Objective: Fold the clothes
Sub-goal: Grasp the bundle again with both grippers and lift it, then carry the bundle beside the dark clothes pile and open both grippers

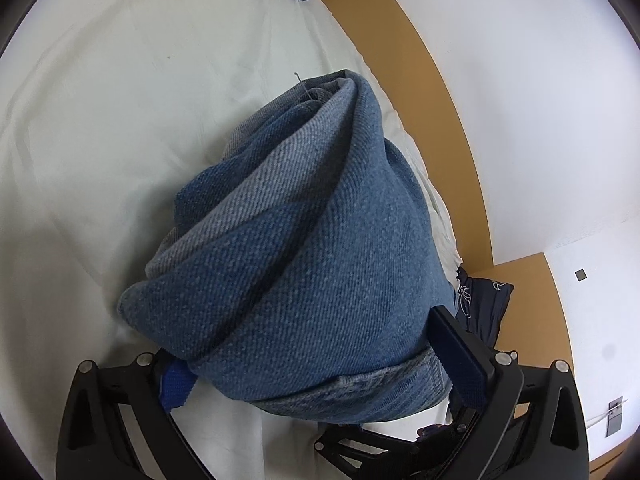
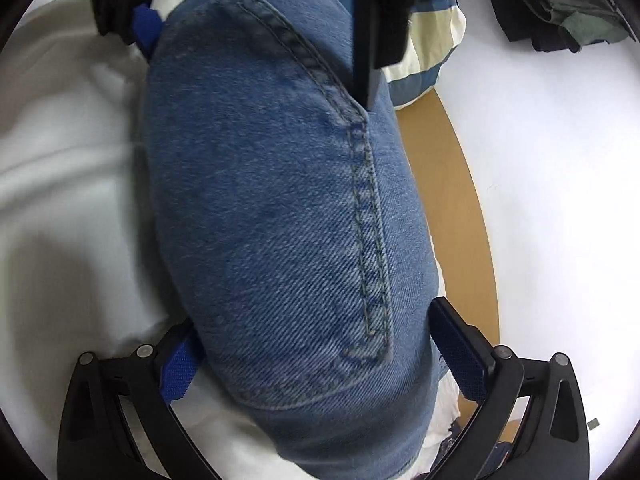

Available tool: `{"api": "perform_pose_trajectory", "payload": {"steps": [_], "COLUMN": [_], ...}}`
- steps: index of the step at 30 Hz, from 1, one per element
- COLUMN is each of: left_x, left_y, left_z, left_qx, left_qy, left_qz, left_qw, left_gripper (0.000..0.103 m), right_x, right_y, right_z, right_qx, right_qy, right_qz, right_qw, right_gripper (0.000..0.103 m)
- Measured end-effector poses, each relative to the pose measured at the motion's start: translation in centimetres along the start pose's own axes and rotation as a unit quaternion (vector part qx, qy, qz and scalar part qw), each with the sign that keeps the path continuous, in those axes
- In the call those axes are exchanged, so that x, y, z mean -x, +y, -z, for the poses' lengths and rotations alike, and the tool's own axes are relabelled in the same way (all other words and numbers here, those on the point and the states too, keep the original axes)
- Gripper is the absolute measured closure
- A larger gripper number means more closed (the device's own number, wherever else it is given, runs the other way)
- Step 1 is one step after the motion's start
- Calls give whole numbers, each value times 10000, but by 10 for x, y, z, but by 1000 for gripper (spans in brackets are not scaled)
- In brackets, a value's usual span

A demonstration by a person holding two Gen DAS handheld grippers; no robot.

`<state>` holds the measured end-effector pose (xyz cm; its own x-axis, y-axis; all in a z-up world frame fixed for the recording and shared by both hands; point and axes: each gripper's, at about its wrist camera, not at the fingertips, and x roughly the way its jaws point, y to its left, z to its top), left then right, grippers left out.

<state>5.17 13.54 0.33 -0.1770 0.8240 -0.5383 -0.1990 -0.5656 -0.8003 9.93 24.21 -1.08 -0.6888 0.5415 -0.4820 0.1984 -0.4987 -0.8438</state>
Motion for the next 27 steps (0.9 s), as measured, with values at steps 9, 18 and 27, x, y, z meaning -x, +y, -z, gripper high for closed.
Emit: {"api": "perform_pose_trajectory", "payload": {"steps": [9,18,27], "left_x": [-28,-37,-103], "left_y": [-17,-94,-240], "left_z": [12,54,130], "left_qx": [-559,-1759,-2841], "left_qy": [-184,-106,284], "left_qz": [323,1008,1592], "left_qw": [9977,9792,9451], "left_gripper": [20,21,21], "right_x": [-16,7,43], "right_y": [-26,-53,-104], "right_z": [1,31,118], "right_qx": [-699,-1285,-1726], "right_qy": [102,-249,-69], "right_qz": [189,837,1714], "right_qw": [9973,9879,9699], "right_gripper": [24,34,34]}}
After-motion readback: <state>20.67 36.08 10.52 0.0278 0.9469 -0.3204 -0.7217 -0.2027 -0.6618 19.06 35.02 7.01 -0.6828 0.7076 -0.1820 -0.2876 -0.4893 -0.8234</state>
